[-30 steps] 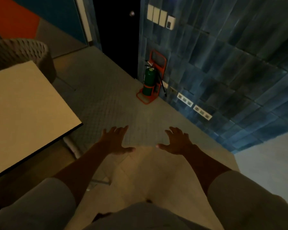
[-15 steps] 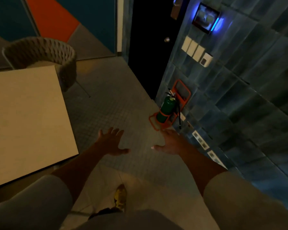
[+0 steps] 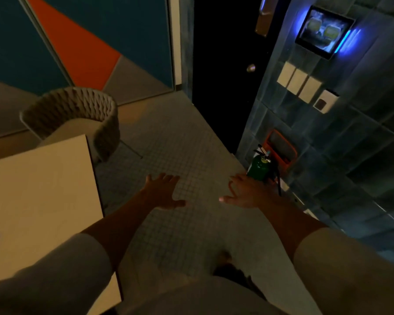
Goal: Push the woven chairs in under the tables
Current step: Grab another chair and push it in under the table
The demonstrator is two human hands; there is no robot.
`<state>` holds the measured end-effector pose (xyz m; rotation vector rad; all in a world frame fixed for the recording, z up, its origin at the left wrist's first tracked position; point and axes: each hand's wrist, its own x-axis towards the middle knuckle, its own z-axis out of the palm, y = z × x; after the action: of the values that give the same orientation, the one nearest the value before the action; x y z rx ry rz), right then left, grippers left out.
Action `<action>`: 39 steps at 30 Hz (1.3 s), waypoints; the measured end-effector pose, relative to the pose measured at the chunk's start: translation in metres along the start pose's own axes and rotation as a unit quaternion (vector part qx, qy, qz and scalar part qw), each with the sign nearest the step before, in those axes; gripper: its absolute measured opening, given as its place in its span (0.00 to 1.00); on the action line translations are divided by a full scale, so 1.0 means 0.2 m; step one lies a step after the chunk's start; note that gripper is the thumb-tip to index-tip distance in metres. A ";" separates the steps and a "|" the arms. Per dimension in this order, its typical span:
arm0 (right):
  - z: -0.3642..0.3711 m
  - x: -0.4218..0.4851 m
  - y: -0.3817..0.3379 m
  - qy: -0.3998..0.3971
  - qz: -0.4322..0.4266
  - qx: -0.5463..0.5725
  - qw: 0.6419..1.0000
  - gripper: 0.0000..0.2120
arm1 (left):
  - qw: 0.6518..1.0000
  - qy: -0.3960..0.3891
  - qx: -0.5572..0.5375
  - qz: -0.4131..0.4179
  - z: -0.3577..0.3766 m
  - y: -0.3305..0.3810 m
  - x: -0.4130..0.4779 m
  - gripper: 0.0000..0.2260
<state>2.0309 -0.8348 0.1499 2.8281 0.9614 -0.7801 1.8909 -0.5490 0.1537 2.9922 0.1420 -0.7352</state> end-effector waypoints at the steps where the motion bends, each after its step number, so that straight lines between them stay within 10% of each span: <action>1: -0.02 0.09 0.01 -0.005 -0.005 0.007 1.000 0.63 | 1.000 -0.003 -0.003 -0.005 -0.02 -0.03 0.06 0.50; 25: -1.37 2.70 -0.42 -0.048 -0.229 -0.120 0.965 0.47 | 0.956 0.025 -0.181 -0.230 -0.66 -1.37 1.64 0.53; 39: -2.03 3.97 -0.97 -0.071 -0.249 -0.105 0.960 0.51 | 0.965 0.001 -0.154 -0.210 -1.23 -2.50 2.45 0.52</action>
<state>2.6379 -0.1518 0.1434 2.3333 1.6488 -0.8412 2.3842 0.0032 0.1277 2.6843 0.8304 -0.6631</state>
